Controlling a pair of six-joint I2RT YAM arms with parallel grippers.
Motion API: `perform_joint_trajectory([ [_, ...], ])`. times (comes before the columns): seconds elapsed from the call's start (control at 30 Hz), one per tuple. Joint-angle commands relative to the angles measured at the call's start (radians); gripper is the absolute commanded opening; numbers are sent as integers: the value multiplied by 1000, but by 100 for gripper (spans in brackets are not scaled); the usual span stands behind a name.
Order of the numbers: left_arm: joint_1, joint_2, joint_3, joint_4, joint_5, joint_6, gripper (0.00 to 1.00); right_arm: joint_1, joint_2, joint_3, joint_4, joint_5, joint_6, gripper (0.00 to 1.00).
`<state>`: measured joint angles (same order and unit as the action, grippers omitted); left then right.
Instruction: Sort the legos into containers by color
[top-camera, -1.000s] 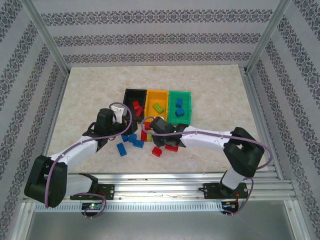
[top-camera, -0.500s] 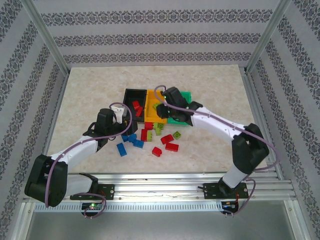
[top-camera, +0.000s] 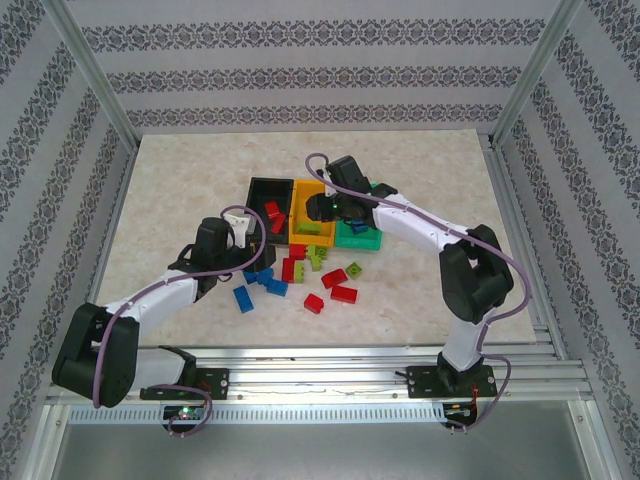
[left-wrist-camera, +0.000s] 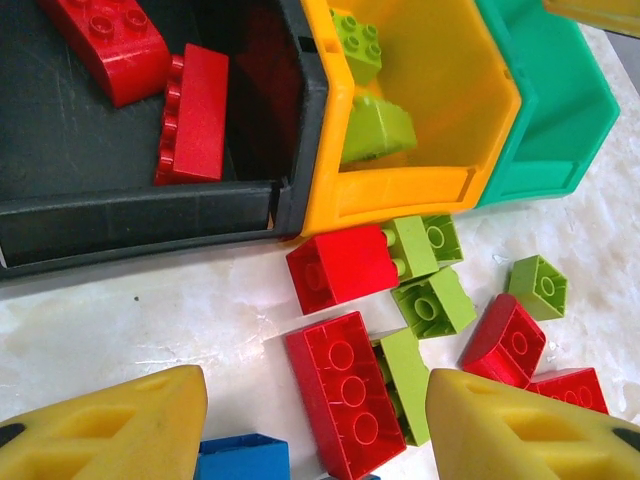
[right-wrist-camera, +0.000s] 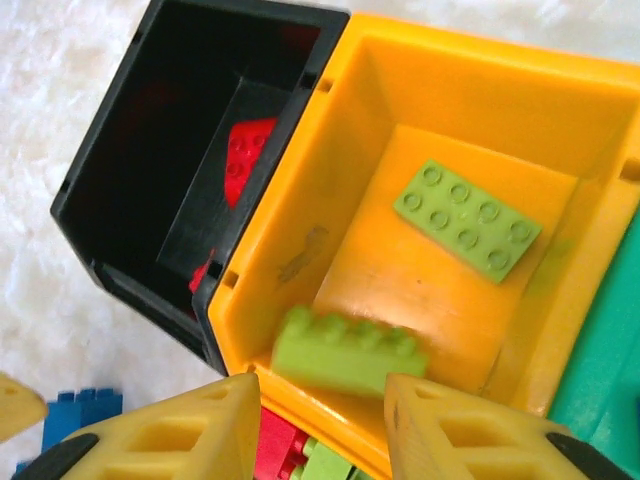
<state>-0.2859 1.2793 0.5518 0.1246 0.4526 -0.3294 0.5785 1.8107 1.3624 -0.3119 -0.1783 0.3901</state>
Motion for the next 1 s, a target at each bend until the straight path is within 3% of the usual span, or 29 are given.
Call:
perform_joint_trajectory([
  [0.0,11,19,14,8,12,-10,60,0,-86,-93,8,-29,-33,38],
  [0.3,8,10,-1,6,-53,4,60,0,-334,-405,89,25,-91,39],
  [0.63,8,8,10,-17,-75,-19,60,-16,-532,-726,372,133,-117,40],
  [0.83,4,37,-25,-33,-56,-102,57,-16,-539,-749,372,150,-107,40],
  [0.97,-31,38,41,-212,-85,-98,54,-16,-514,-741,392,116,-95,40],
])
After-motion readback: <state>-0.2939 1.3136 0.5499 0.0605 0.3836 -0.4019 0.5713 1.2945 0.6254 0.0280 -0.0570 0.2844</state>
